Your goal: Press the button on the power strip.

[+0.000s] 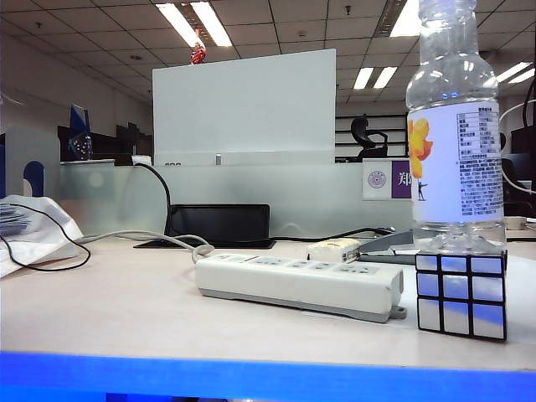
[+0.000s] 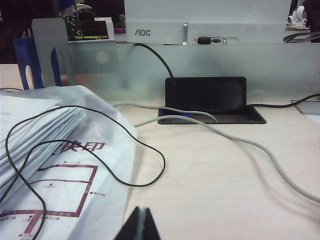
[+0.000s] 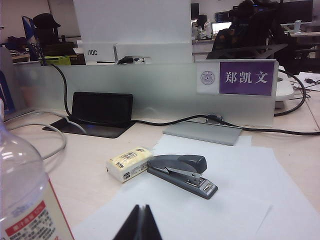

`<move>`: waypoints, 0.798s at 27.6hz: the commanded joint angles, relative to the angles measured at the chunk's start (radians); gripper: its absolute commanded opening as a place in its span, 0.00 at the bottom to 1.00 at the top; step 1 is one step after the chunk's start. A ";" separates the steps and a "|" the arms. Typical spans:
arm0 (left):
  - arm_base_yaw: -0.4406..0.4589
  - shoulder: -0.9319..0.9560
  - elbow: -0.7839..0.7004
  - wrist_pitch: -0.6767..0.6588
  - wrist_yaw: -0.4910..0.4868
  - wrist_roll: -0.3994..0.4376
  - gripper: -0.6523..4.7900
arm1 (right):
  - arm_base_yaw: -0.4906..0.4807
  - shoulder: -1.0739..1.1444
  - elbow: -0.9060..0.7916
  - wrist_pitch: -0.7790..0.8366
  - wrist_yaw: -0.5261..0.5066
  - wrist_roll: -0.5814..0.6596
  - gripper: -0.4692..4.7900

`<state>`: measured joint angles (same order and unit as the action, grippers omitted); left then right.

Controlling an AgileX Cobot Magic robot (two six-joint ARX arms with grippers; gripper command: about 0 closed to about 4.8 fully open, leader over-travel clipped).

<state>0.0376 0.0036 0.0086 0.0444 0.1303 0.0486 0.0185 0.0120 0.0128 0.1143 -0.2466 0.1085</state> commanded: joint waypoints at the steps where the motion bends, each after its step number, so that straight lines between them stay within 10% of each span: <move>1: 0.000 -0.002 0.001 0.009 0.005 -0.004 0.11 | 0.001 0.000 0.003 0.009 0.004 0.003 0.09; 15: 0.000 -0.002 0.001 0.017 0.005 -0.007 0.11 | 0.001 0.000 0.003 0.001 -0.017 0.003 0.09; 22: 0.000 -0.002 0.005 0.100 0.009 -0.202 0.11 | 0.001 0.000 0.004 -0.060 -0.167 0.087 0.09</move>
<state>0.0376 0.0036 0.0090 0.1005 0.1307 -0.0856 0.0185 0.0120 0.0132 0.0689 -0.3794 0.1795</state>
